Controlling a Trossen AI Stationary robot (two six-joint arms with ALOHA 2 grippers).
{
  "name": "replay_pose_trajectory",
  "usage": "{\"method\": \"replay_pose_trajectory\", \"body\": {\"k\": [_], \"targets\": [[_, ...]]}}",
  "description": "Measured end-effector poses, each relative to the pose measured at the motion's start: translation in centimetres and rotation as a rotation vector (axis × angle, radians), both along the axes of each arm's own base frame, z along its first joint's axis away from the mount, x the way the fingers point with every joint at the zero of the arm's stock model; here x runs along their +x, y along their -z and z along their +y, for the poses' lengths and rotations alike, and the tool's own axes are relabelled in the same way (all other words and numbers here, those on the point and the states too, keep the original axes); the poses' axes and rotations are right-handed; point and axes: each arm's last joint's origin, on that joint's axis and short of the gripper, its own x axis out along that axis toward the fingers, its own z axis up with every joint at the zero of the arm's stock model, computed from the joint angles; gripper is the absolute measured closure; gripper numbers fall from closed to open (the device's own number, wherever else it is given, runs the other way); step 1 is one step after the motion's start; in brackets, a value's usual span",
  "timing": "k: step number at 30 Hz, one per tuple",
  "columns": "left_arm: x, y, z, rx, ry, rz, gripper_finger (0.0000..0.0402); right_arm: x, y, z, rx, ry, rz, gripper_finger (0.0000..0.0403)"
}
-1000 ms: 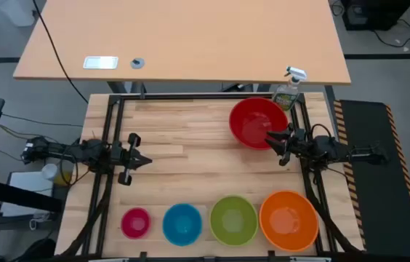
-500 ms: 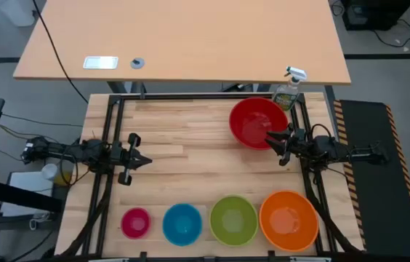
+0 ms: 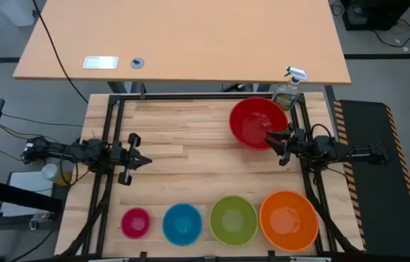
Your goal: Nest bowls inside each other
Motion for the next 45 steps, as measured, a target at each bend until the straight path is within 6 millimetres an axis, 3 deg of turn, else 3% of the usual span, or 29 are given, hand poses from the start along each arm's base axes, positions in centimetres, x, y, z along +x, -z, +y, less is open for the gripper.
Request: {"method": "replay_pose_trajectory", "body": {"k": [26,30,39,45], "targets": [[0.0,-0.1,0.0,-0.022,0.004,-0.002,0.0388,0.0,0.0,0.0,0.0,0.0,0.0,0.0233],[-0.2,-0.9,0.0,-0.046,0.008,-0.09,0.0388,0.0,-0.1,0.0,0.001,0.007,-0.009,0.0233],[-0.8,-2.5,0.1,-0.113,0.024,-0.263,0.0388,-1.0,-3.4,0.0,-0.056,0.023,-0.351,0.0233],[-0.9,-2.6,0.1,-0.159,0.04,-0.266,0.0388,-1.0,-3.5,0.0,-0.012,0.008,-0.379,0.0233]]}}
